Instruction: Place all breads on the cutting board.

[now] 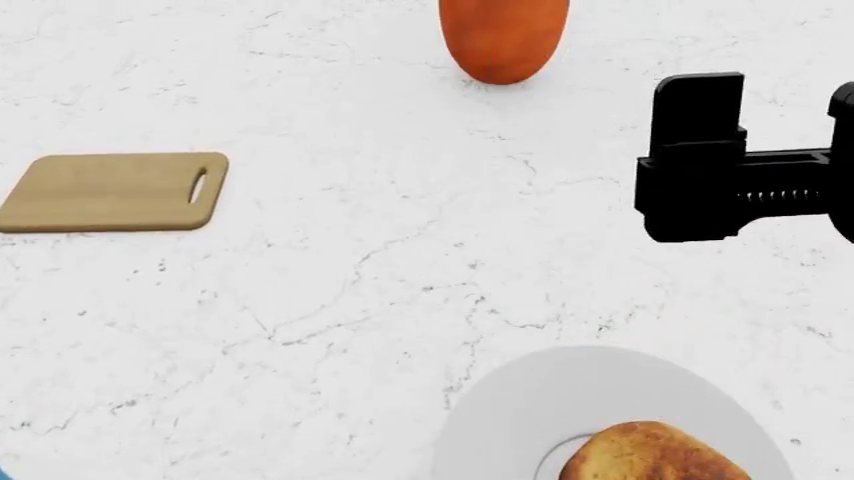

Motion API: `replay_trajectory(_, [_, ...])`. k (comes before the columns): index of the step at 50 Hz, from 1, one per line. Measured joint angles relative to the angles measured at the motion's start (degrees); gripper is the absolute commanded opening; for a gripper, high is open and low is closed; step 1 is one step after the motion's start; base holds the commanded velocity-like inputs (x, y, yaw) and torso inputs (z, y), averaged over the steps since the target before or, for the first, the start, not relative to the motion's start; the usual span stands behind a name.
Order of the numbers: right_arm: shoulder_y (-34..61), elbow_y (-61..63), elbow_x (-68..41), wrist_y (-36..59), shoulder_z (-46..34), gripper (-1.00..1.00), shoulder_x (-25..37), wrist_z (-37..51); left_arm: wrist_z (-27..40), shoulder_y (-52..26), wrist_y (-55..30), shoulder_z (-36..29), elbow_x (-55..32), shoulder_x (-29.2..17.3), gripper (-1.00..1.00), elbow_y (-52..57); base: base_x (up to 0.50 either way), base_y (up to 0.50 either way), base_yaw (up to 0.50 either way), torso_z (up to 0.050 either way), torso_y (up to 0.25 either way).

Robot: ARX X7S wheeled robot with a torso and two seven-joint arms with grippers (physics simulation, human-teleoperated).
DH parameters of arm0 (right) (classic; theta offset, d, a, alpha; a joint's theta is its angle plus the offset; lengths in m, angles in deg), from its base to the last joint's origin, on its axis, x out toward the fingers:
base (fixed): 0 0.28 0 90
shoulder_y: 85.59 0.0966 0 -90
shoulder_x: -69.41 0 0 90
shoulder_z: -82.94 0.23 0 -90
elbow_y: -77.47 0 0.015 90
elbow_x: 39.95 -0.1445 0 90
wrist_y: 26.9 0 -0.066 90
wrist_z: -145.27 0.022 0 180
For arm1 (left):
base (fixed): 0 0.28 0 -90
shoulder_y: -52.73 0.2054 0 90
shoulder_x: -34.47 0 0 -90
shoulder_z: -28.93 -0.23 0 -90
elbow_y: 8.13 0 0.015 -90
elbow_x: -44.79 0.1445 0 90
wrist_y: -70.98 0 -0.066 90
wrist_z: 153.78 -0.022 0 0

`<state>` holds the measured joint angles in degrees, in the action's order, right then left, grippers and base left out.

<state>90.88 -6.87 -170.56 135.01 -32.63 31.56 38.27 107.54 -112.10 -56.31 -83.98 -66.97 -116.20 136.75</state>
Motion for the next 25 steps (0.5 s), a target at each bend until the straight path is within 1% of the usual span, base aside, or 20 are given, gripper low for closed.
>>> replay_trajectory(14, [-1.2,-2.7,-5.9,0.9,-5.1,1.00,2.9,1.0,-0.6,1.7,0.3,0.1,1.3,-0.2,1.00,0.1,0.00,0.00,0.00,0.000,0.000])
replay_trajectory(25, [-5.2,-2.1,-7.2,0.3,-6.2,1.00,5.0,-0.4,-0.8,3.1,0.5,0.1,2.4,-0.4,1.00,0.3,0.00,0.00,0.00,0.000,0.000])
